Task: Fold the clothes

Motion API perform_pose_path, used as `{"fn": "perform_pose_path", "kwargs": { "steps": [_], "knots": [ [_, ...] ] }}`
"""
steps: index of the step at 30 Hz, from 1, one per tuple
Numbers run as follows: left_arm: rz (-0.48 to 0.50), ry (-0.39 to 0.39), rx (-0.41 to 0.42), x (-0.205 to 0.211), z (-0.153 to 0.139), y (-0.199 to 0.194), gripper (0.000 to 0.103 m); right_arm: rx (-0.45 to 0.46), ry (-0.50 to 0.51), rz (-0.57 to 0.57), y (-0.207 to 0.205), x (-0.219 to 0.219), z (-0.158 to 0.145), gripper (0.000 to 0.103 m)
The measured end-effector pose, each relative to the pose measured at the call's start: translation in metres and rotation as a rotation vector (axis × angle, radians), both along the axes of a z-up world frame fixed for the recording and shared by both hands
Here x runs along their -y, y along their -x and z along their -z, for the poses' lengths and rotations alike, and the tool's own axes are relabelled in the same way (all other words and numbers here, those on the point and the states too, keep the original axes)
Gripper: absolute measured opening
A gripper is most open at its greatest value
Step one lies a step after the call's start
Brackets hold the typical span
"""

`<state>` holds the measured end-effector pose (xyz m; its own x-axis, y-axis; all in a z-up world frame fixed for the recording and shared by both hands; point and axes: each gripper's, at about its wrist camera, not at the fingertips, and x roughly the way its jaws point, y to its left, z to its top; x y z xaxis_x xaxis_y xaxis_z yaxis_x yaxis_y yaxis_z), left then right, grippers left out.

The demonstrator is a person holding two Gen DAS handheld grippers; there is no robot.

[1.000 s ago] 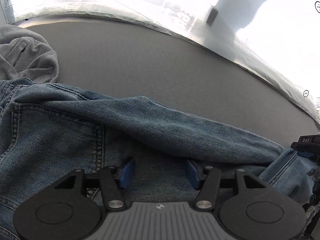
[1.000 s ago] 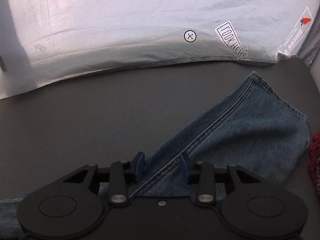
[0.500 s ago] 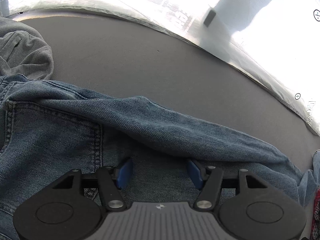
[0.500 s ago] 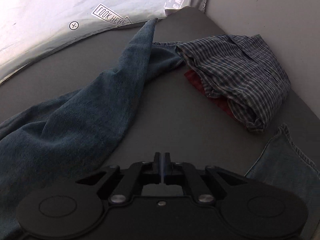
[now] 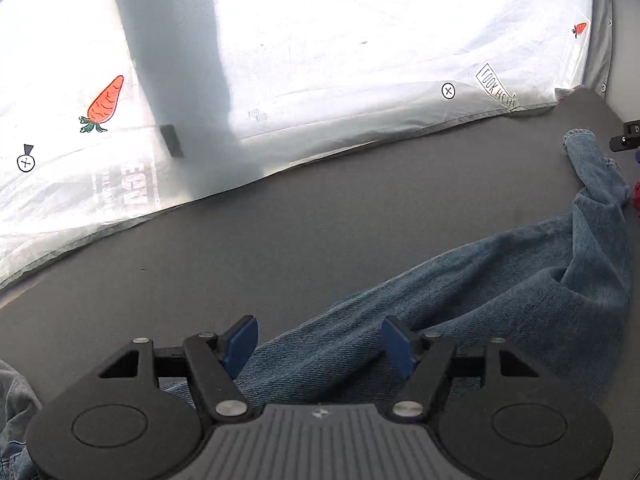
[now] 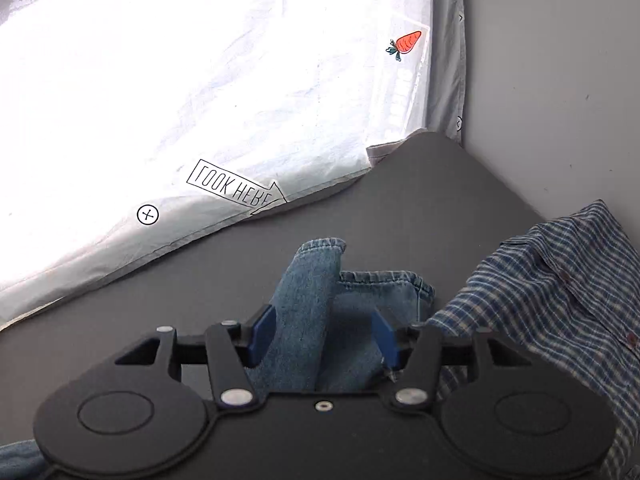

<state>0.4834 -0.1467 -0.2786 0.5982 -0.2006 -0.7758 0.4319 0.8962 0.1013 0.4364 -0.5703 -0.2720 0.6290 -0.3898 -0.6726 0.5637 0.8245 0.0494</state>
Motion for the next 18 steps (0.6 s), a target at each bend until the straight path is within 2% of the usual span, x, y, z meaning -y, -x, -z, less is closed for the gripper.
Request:
{"fn": "perform_pose_path", "kwargs": {
  "steps": [5, 6, 7, 8, 9, 10, 11, 12, 13, 15, 18],
  "knots": [
    [0.114, 0.009, -0.076, 0.047, 0.025, -0.034, 0.073, -0.140, -0.078, -0.047, -0.053, 0.023, 0.038, 0.058],
    [0.151, 0.021, -0.119, 0.056, 0.029, -0.037, 0.073, -0.145, -0.091, -0.059, -0.057, 0.025, 0.041, 0.049],
    [0.175, 0.021, -0.145, 0.063, 0.033, -0.038, 0.073, -0.149, -0.095, -0.074, -0.059, 0.026, 0.043, 0.020],
    [0.195, 0.013, -0.159, 0.070, 0.037, -0.039, 0.071, -0.150, -0.084, -0.093, -0.059, 0.025, 0.041, 0.016],
    [0.195, 0.017, -0.142, 0.074, 0.038, -0.037, 0.063, -0.136, -0.066, -0.116, -0.058, 0.024, 0.037, 0.013],
    [0.195, 0.020, -0.126, 0.079, 0.040, -0.034, 0.052, -0.110, -0.048, -0.145, -0.055, 0.021, 0.030, 0.011],
    [0.190, 0.021, -0.109, 0.082, 0.041, -0.033, 0.020, -0.073, -0.029, -0.178, -0.051, 0.018, 0.018, 0.010],
    [0.163, 0.012, -0.084, 0.084, 0.040, -0.032, 0.011, -0.034, -0.012, -0.200, -0.048, 0.016, 0.007, 0.009],
    [0.140, 0.000, -0.035, 0.084, 0.038, -0.029, 0.009, 0.008, 0.004, -0.211, -0.046, 0.016, -0.008, 0.005],
    [0.088, -0.019, 0.046, 0.083, 0.028, -0.027, 0.003, 0.106, 0.020, -0.219, -0.042, 0.020, -0.041, 0.005],
    [-0.041, 0.022, 0.191, 0.066, -0.006, -0.030, 0.003, 0.338, 0.013, -0.251, -0.018, 0.033, -0.092, 0.005]
  ]
}}
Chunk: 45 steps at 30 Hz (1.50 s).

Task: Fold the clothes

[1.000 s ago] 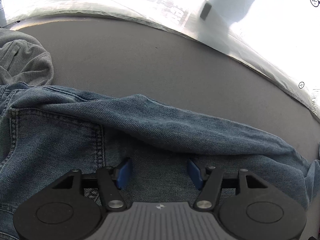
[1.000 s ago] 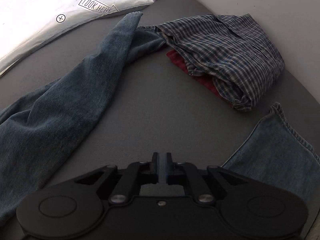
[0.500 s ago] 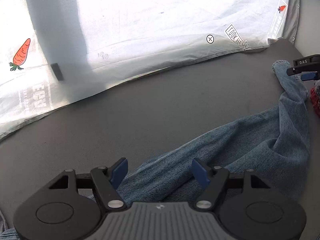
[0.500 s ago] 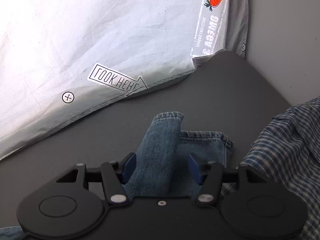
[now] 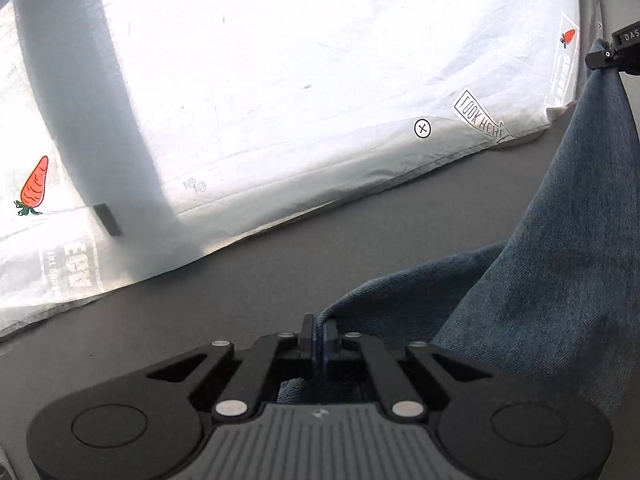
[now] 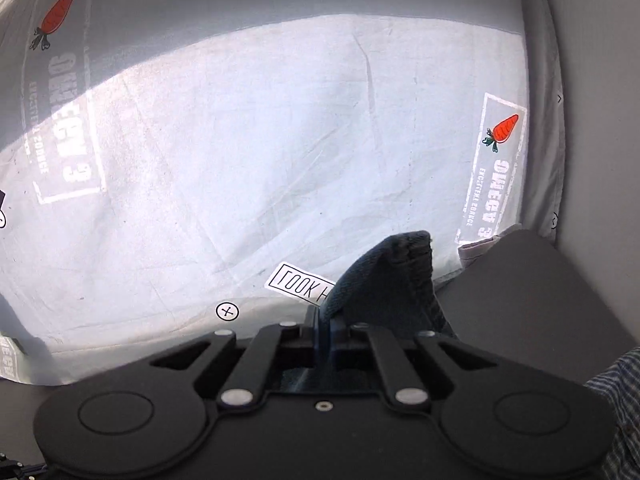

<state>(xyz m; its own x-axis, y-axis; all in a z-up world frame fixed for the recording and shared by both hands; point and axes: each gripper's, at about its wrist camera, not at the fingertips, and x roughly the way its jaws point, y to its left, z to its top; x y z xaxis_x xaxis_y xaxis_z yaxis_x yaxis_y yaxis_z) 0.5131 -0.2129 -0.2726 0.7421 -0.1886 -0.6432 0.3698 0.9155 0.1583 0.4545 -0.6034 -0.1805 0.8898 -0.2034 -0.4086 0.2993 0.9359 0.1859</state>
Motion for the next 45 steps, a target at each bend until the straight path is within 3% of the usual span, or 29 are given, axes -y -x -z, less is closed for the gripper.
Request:
{"fn": "perform_pose_path", "kwargs": {
  "steps": [2, 4, 6, 8, 11, 12, 13, 15, 19, 21, 25, 27, 32, 33, 34, 37, 40, 42, 43, 45],
  "knots": [
    [-0.074, 0.035, 0.061, -0.013, -0.020, -0.009, 0.003, 0.075, 0.039, -0.001, 0.017, 0.003, -0.018, 0.005],
    [-0.116, 0.042, 0.078, -0.022, -0.028, -0.019, 0.006, 0.042, 0.072, 0.024, 0.023, 0.006, -0.010, 0.005],
    [-0.136, 0.039, 0.001, -0.025, -0.018, -0.030, 0.024, -0.070, 0.022, 0.074, 0.018, 0.016, 0.021, 0.006],
    [-0.163, -0.001, -0.085, -0.024, 0.004, -0.040, 0.039, -0.239, -0.058, 0.162, 0.009, 0.030, 0.071, 0.009],
    [-0.169, -0.021, -0.196, -0.036, 0.034, -0.035, 0.041, -0.429, -0.033, 0.243, 0.007, 0.031, 0.120, 0.013],
    [-0.175, -0.017, -0.196, -0.040, 0.036, -0.031, 0.044, -0.439, -0.020, 0.244, 0.012, 0.027, 0.125, 0.018],
    [-0.183, -0.010, -0.187, -0.044, 0.036, -0.026, 0.048, -0.436, -0.008, 0.237, 0.016, 0.023, 0.126, 0.037],
    [-0.207, 0.002, -0.169, -0.055, 0.036, -0.013, 0.068, -0.415, 0.024, 0.219, 0.024, 0.013, 0.124, 0.050],
    [-0.232, 0.028, -0.194, -0.075, 0.046, -0.003, 0.069, -0.477, 0.069, 0.183, 0.020, 0.000, 0.138, 0.049],
    [-0.257, 0.031, -0.211, -0.082, 0.047, -0.002, 0.069, -0.532, 0.053, 0.237, 0.009, 0.005, 0.148, 0.048],
    [-0.283, 0.081, -0.217, -0.097, 0.037, 0.005, 0.069, -0.443, -0.143, 0.312, 0.009, 0.027, 0.151, 0.057],
    [-0.290, 0.085, -0.215, -0.102, 0.033, 0.008, 0.069, -0.427, -0.166, 0.344, 0.003, 0.036, 0.151, 0.058],
    [-0.313, 0.088, -0.234, -0.111, 0.036, 0.015, 0.069, -0.459, -0.137, 0.393, -0.018, 0.050, 0.152, 0.054],
    [-0.320, 0.093, -0.239, -0.112, 0.037, 0.017, 0.069, -0.466, -0.118, 0.405, -0.021, 0.052, 0.152, 0.037],
    [-0.327, 0.099, -0.235, -0.113, 0.037, 0.019, 0.069, -0.470, -0.093, 0.407, -0.024, 0.053, 0.151, 0.004],
    [-0.332, 0.106, -0.221, -0.114, 0.037, 0.022, 0.069, -0.451, -0.107, 0.392, -0.021, 0.061, 0.148, 0.005],
    [-0.331, 0.117, -0.216, -0.117, 0.035, 0.024, 0.070, -0.416, -0.030, 0.436, -0.014, 0.067, 0.138, 0.005],
    [-0.333, 0.126, -0.216, -0.120, 0.034, 0.024, 0.070, -0.405, -0.057, 0.464, -0.011, 0.073, 0.139, 0.005],
    [-0.336, 0.127, -0.216, -0.122, 0.033, 0.025, 0.070, -0.423, -0.062, 0.465, -0.013, 0.074, 0.143, 0.007],
    [-0.344, 0.120, -0.213, -0.126, 0.030, 0.028, 0.070, -0.508, 0.026, 0.428, -0.022, 0.066, 0.149, 0.011]
  ]
}}
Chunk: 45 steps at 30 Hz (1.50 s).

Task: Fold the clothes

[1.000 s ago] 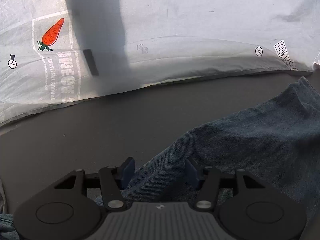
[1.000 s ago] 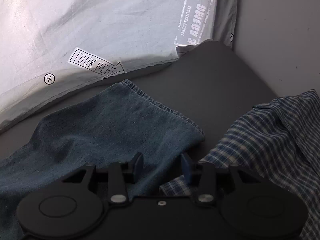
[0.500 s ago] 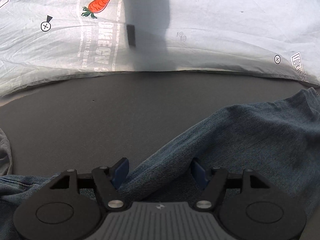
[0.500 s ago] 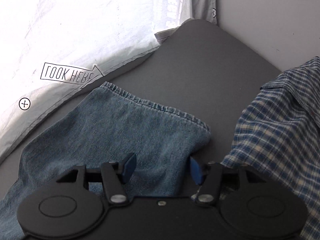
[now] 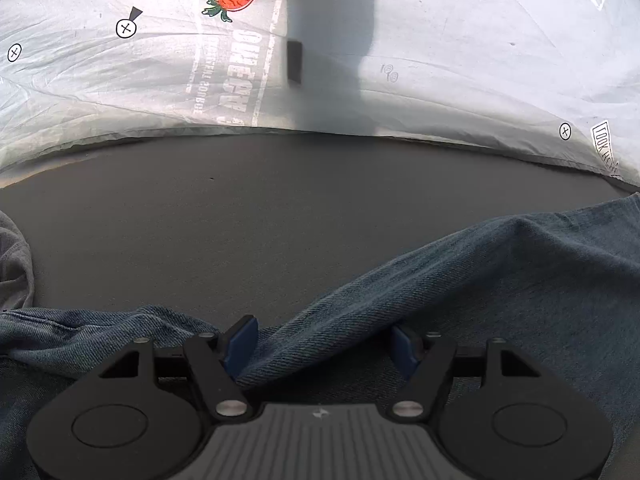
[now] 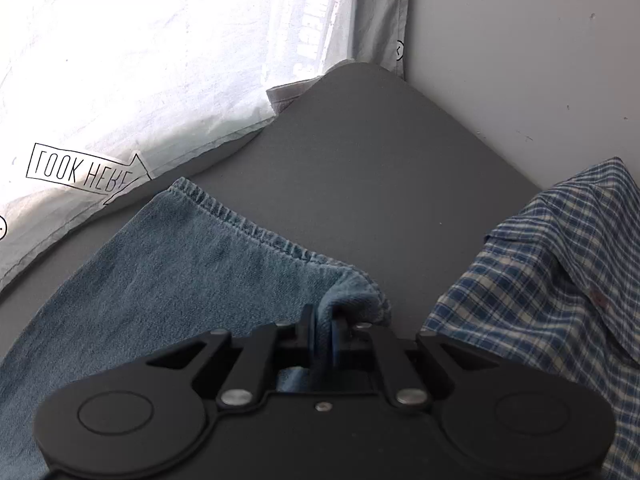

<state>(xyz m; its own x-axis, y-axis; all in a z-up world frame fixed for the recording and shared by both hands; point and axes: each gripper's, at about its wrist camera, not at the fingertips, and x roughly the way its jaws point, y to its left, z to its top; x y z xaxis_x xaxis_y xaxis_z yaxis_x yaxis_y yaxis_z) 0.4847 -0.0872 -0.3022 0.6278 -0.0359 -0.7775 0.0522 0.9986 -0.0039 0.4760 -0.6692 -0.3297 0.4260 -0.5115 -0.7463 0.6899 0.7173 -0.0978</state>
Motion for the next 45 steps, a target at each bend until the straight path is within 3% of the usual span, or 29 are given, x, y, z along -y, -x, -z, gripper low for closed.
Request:
{"fn": "perform_pose_path", "kwargs": {
  "steps": [2, 4, 5, 8, 12, 18, 21, 25, 29, 36, 41, 43, 45],
  "knots": [
    [-0.011, -0.021, 0.011, -0.006, -0.009, 0.008, 0.069, 0.017, 0.093, -0.057, 0.007, -0.015, -0.013, 0.021],
    [-0.031, -0.031, 0.035, -0.017, -0.020, 0.021, 0.069, 0.074, 0.178, -0.106, 0.022, -0.029, -0.033, 0.060],
    [-0.043, -0.027, 0.045, -0.022, -0.026, 0.028, 0.070, 0.119, 0.212, -0.119, 0.035, -0.036, -0.047, 0.065],
    [-0.095, -0.010, 0.063, -0.045, -0.045, 0.057, 0.070, 0.236, 0.271, -0.154, 0.078, -0.058, -0.086, 0.066],
    [-0.177, -0.017, 0.075, -0.080, -0.065, 0.104, 0.070, 0.322, 0.177, -0.152, 0.144, -0.098, -0.114, 0.069],
    [-0.423, 0.035, 0.041, -0.143, -0.071, 0.209, 0.074, 0.233, 0.053, -0.100, 0.256, -0.143, -0.098, 0.069],
    [-0.515, 0.028, -0.012, -0.166, -0.064, 0.259, 0.074, 0.121, -0.011, -0.027, 0.312, -0.143, -0.078, 0.069],
    [-0.564, -0.009, -0.071, -0.186, -0.047, 0.312, 0.074, 0.061, -0.055, 0.039, 0.385, -0.155, -0.056, 0.069],
    [-0.550, 0.008, -0.120, -0.198, -0.029, 0.347, 0.074, 0.072, -0.140, 0.135, 0.442, -0.165, -0.039, 0.069],
    [-0.517, 0.113, -0.134, -0.213, -0.014, 0.386, 0.076, 0.204, -0.330, 0.271, 0.485, -0.160, -0.009, 0.070],
    [-0.511, 0.146, -0.148, -0.223, -0.002, 0.398, 0.077, 0.352, -0.375, 0.316, 0.490, -0.149, -0.004, 0.062],
    [-0.522, 0.171, -0.128, -0.231, 0.002, 0.399, 0.077, 0.376, -0.380, 0.344, 0.488, -0.147, -0.003, 0.063],
    [-0.539, 0.225, -0.098, -0.239, 0.002, 0.397, 0.084, 0.378, -0.378, 0.362, 0.485, -0.146, -0.003, 0.063]
  ]
}}
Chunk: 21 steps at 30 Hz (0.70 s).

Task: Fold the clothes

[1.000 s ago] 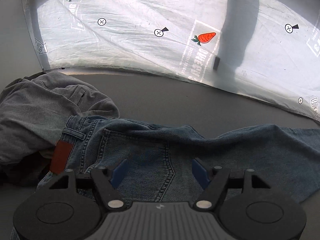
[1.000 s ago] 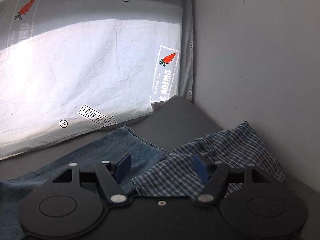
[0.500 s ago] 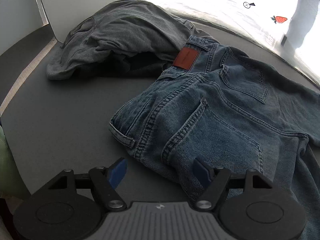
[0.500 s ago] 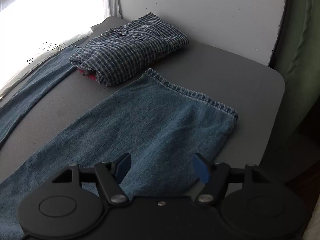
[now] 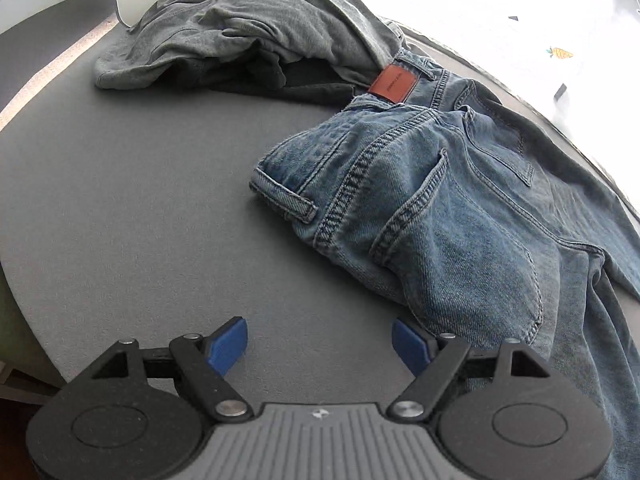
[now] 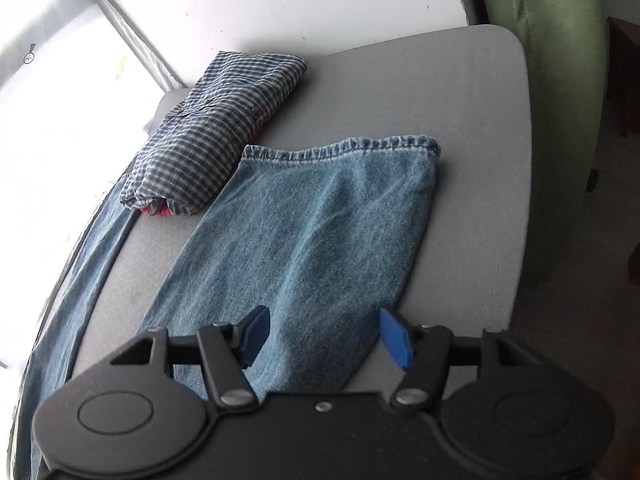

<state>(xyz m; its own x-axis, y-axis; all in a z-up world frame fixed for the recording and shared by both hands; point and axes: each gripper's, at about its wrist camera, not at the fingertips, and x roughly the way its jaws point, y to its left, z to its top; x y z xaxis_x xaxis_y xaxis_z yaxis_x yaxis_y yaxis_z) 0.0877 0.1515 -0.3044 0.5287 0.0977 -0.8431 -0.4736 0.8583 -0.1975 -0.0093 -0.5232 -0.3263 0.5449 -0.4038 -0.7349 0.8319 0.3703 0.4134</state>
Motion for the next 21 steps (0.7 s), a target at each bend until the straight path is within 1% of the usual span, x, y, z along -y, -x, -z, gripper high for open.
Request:
{"fn": "perform_pose_path", "kwargs": {
  "steps": [2, 3, 4, 5, 6, 7, 8, 9, 10, 11, 13, 15, 17, 19, 21],
  "knots": [
    [-0.040, 0.019, 0.020, -0.005, 0.001, -0.007, 0.084, -0.006, 0.016, 0.001, -0.002, -0.001, -0.001, 0.061],
    [-0.057, 0.014, 0.029, -0.006, 0.002, -0.010, 0.084, -0.015, 0.022, -0.009, -0.005, 0.000, 0.000, 0.043],
    [-0.070, 0.008, 0.032, -0.007, 0.002, -0.015, 0.084, -0.030, 0.017, -0.034, -0.009, 0.002, 0.001, 0.023],
    [-0.082, 0.003, 0.035, -0.007, 0.002, -0.019, 0.084, -0.042, 0.017, -0.053, -0.012, 0.004, 0.001, 0.022],
    [-0.088, -0.002, 0.037, -0.006, 0.002, -0.022, 0.084, -0.046, 0.021, -0.063, -0.014, 0.005, 0.000, 0.014],
    [-0.094, -0.007, 0.041, -0.005, 0.002, -0.027, 0.083, -0.053, 0.015, -0.078, -0.016, 0.007, 0.000, 0.008],
    [-0.101, -0.010, 0.045, -0.004, 0.002, -0.032, 0.074, -0.056, 0.011, -0.089, -0.018, 0.009, -0.001, 0.007],
    [-0.110, -0.008, 0.050, -0.004, 0.001, -0.035, 0.056, -0.053, 0.012, -0.091, -0.018, 0.009, -0.004, 0.005],
    [-0.120, -0.005, 0.055, -0.003, 0.000, -0.039, 0.041, -0.054, 0.014, -0.093, -0.018, 0.009, -0.008, 0.004],
    [-0.131, -0.006, 0.057, -0.002, -0.002, -0.042, 0.012, -0.058, 0.022, -0.094, -0.018, 0.009, -0.013, 0.004],
    [-0.176, -0.023, 0.062, -0.003, -0.012, -0.047, 0.011, -0.059, 0.047, -0.099, -0.017, 0.006, -0.028, 0.004],
    [-0.214, -0.042, 0.076, -0.004, -0.028, -0.046, 0.011, -0.055, 0.079, -0.110, -0.017, 0.003, -0.047, 0.003],
    [-0.219, -0.047, 0.121, -0.005, -0.056, -0.041, 0.011, -0.061, 0.113, -0.123, -0.016, -0.001, -0.071, 0.003],
    [-0.175, -0.101, 0.174, 0.003, -0.087, -0.035, 0.011, -0.074, 0.158, -0.137, -0.015, -0.006, -0.097, 0.002],
    [-0.124, -0.161, 0.220, 0.013, -0.115, -0.028, 0.012, -0.098, 0.228, -0.153, -0.011, -0.013, -0.121, 0.002]
  ]
}}
